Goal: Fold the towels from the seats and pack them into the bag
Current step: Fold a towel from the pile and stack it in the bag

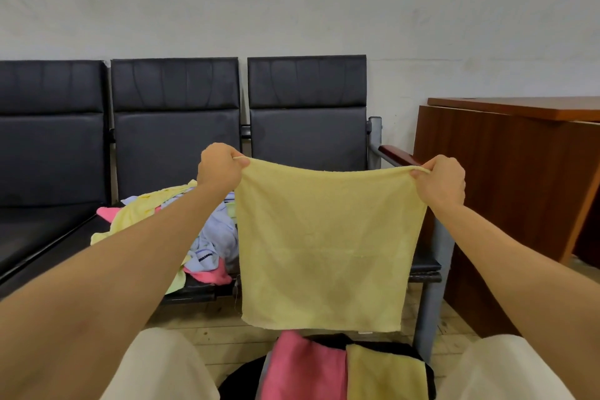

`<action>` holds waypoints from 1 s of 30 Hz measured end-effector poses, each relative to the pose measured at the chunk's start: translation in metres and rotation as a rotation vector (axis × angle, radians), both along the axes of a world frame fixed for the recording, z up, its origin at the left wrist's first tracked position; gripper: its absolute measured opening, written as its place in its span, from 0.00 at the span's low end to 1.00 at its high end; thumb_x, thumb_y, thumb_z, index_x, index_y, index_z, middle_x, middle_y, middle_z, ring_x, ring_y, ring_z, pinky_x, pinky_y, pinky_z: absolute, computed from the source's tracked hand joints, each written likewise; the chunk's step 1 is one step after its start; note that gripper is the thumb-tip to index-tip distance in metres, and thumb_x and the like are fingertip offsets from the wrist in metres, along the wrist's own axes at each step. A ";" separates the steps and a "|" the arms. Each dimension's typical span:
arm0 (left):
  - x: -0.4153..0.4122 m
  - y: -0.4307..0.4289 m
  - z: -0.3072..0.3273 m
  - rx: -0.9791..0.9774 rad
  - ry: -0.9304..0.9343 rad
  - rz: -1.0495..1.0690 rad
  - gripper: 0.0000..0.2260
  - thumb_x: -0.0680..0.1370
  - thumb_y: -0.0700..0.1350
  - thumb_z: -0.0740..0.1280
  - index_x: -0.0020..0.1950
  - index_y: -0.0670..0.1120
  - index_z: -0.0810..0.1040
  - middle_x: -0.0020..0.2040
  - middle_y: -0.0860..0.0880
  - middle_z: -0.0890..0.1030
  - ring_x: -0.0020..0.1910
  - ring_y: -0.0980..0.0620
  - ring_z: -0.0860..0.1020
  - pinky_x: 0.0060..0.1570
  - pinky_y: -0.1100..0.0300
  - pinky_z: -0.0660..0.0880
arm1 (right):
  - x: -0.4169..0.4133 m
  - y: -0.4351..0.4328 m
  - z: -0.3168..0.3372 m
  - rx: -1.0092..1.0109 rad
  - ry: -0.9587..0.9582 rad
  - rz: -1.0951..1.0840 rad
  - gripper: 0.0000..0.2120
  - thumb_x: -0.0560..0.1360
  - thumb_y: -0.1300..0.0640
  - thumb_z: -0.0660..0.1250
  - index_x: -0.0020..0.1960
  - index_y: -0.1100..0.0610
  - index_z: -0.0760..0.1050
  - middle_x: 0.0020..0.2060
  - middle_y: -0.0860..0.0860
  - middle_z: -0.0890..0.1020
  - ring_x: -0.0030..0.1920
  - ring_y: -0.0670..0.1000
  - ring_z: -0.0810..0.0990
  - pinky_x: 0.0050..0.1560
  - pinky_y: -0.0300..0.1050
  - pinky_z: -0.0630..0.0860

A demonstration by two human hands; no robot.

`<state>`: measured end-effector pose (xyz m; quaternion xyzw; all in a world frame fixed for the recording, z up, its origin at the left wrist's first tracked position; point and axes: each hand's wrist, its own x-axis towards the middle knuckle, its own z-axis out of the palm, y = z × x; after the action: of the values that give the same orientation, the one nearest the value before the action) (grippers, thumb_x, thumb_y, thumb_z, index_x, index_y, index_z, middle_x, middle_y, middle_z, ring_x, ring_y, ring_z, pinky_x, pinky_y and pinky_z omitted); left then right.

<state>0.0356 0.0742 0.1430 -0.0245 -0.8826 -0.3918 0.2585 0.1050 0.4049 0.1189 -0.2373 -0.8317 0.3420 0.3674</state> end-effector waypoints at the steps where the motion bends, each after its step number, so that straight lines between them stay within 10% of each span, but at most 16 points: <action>1: 0.000 0.001 0.001 -0.001 -0.001 0.012 0.06 0.78 0.41 0.67 0.48 0.40 0.82 0.49 0.41 0.81 0.45 0.41 0.77 0.45 0.50 0.75 | -0.001 -0.001 0.001 0.002 -0.006 0.015 0.12 0.78 0.57 0.67 0.58 0.63 0.76 0.47 0.57 0.78 0.42 0.53 0.77 0.36 0.44 0.73; 11: -0.030 0.017 0.005 0.306 -0.118 -0.021 0.03 0.81 0.38 0.59 0.54 0.41 0.69 0.51 0.45 0.71 0.25 0.46 0.79 0.36 0.50 0.81 | -0.040 -0.001 0.026 -0.146 -0.067 0.186 0.14 0.82 0.63 0.58 0.65 0.62 0.74 0.34 0.53 0.74 0.30 0.56 0.81 0.30 0.46 0.81; 16: -0.074 0.024 -0.004 0.238 -0.109 -0.020 0.06 0.80 0.38 0.63 0.52 0.42 0.66 0.54 0.42 0.72 0.40 0.45 0.78 0.47 0.44 0.80 | -0.091 0.008 0.023 0.011 -0.091 0.209 0.09 0.77 0.66 0.65 0.57 0.67 0.75 0.49 0.65 0.80 0.47 0.66 0.82 0.54 0.61 0.79; 23: -0.116 0.038 -0.037 0.216 -0.055 -0.026 0.03 0.82 0.41 0.54 0.53 0.43 0.66 0.47 0.45 0.72 0.37 0.51 0.69 0.32 0.58 0.64 | -0.139 0.012 -0.013 0.000 0.108 0.215 0.12 0.82 0.60 0.55 0.56 0.60 0.77 0.47 0.55 0.78 0.52 0.56 0.77 0.54 0.51 0.74; 30: -0.084 0.031 -0.161 0.195 -0.209 -0.140 0.06 0.83 0.41 0.54 0.56 0.41 0.68 0.49 0.43 0.75 0.47 0.45 0.76 0.45 0.55 0.70 | -0.109 0.007 -0.145 0.029 -0.153 0.327 0.12 0.82 0.61 0.56 0.58 0.61 0.78 0.51 0.57 0.80 0.50 0.54 0.76 0.48 0.42 0.66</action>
<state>-0.0488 0.1054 -0.0178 -0.0196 -0.8586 -0.4932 0.1385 -0.0042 0.4123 -0.0260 -0.1188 -0.8896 0.3662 0.2458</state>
